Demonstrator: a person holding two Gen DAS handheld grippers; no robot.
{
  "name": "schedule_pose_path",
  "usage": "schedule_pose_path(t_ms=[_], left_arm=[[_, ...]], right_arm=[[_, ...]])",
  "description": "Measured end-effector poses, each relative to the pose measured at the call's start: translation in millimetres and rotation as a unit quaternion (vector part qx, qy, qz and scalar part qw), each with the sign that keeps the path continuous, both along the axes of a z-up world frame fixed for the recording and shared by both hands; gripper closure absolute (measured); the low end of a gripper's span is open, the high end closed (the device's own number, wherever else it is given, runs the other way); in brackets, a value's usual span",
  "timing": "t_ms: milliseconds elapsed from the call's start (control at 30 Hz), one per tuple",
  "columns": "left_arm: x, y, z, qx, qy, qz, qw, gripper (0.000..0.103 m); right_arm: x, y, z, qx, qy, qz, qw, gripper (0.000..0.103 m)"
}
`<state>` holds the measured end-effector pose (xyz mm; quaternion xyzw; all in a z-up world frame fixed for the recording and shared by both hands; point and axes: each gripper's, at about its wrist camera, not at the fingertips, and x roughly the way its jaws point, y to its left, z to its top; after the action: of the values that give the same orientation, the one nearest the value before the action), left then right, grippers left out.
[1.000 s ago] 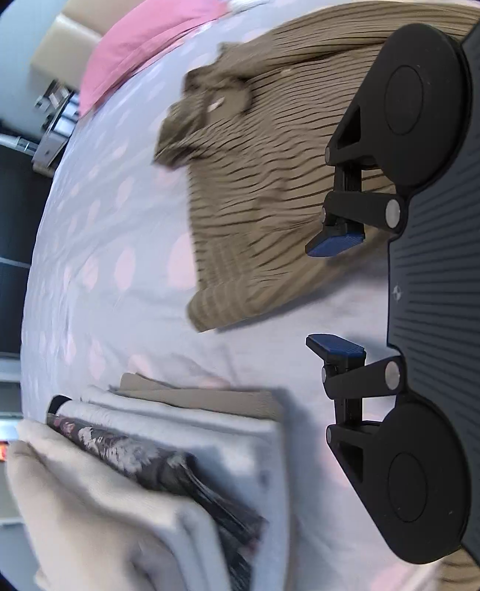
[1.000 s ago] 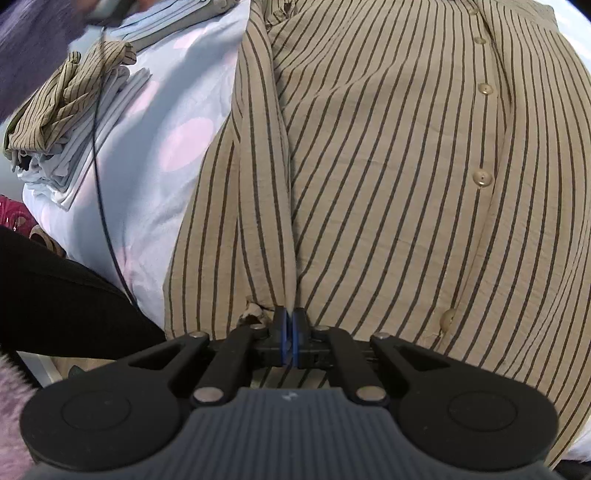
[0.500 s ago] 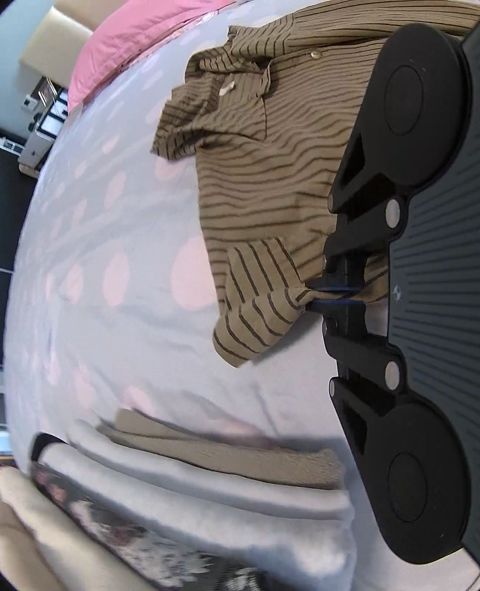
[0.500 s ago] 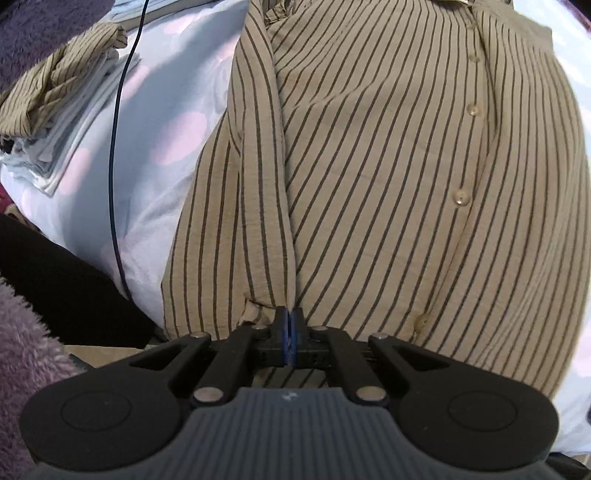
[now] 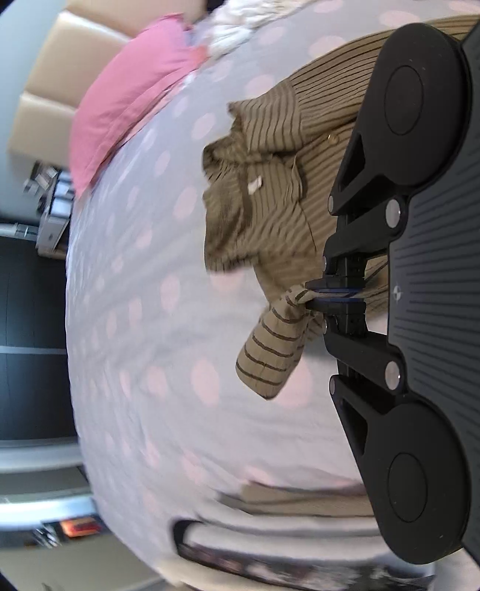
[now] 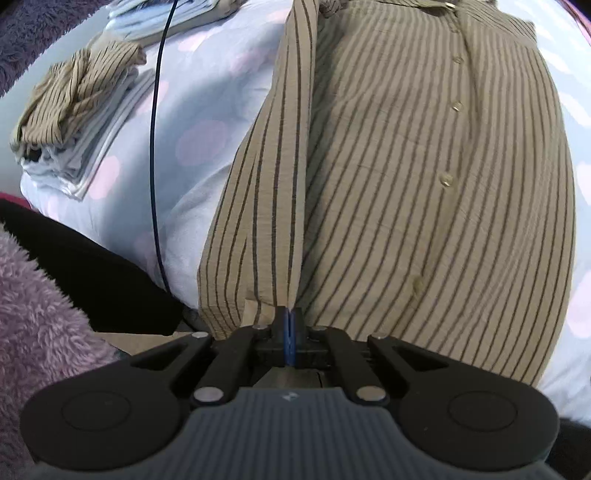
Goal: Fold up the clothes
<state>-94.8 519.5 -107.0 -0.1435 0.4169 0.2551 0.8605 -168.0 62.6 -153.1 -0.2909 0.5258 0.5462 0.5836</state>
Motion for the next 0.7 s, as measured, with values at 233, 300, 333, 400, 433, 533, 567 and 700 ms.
schedule_pose_path(t_ms=[233,300,333,400,433,533,567,700], left_arm=[[81.1,-54.2,-26.5,0.029,0.065,-0.077,0.9945,0.102],[103.7,-69.9,-39.2,0.037,0.086,-0.1,0.9906,0.103],[114.4,-77.3,-45.7,0.039,0.096,-0.11,0.9886,0.103],[135.3,-88.2,-60.6,0.038,0.128,-0.112,0.9847,0.103],[141.8,-91.1,-66.9,0.037,0.136,-0.114,0.9834,0.103],[157.1,-98.0,-83.5,0.036,0.154,-0.121,0.9801,0.103],[158.9,-98.6,-87.0,0.036,0.156,-0.12,0.9798,0.103],[160.7,-95.9,-92.4,0.031,0.159,-0.109,0.9808,0.103]], right_arm=[[22.4,-19.8,-4.8,-0.009,0.019,-0.02,1.0,0.102],[29.6,-26.1,-11.4,-0.016,0.036,-0.023,0.999,0.103],[31.7,-27.8,-16.4,-0.021,0.048,-0.024,0.998,0.103],[33.9,-29.8,-25.6,-0.027,0.067,-0.026,0.997,0.103],[34.3,-29.2,-29.5,-0.029,0.073,-0.026,0.997,0.103],[37.7,-27.7,-36.4,-0.028,0.084,-0.028,0.996,0.103],[39.5,-27.8,-36.9,-0.025,0.083,-0.03,0.996,0.103],[54.2,-33.0,-35.3,-0.011,0.057,-0.051,0.997,0.096]])
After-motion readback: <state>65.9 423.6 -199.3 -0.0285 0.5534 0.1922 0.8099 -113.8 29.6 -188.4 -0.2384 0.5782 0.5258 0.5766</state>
